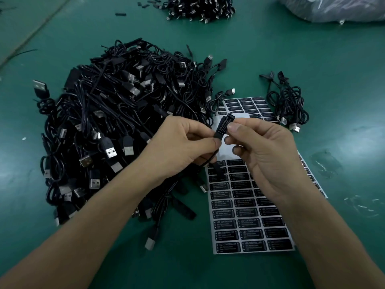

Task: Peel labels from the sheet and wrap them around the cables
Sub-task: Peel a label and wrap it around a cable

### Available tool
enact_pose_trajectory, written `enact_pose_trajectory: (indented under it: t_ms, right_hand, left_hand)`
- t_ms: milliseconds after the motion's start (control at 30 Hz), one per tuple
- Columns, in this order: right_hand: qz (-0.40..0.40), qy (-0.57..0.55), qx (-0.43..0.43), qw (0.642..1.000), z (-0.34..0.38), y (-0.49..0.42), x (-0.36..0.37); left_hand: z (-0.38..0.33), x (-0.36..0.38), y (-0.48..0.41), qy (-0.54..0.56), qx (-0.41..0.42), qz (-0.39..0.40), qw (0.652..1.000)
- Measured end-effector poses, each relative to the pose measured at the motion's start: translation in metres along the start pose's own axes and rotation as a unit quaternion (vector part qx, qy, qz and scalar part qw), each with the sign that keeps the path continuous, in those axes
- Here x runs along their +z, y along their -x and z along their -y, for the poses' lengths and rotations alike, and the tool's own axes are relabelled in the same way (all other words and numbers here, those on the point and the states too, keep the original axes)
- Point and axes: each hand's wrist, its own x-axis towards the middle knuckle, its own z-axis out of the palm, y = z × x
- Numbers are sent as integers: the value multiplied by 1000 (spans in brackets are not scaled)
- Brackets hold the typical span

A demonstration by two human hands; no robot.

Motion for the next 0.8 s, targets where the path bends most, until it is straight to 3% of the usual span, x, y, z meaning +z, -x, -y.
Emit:
enact_pose_trajectory:
  t_ms: [800]
  right_hand:
    - [-19, 83, -30, 996, -6, -2, 0]
  left_hand:
    - [-4, 1, 2, 36, -42, -10, 998]
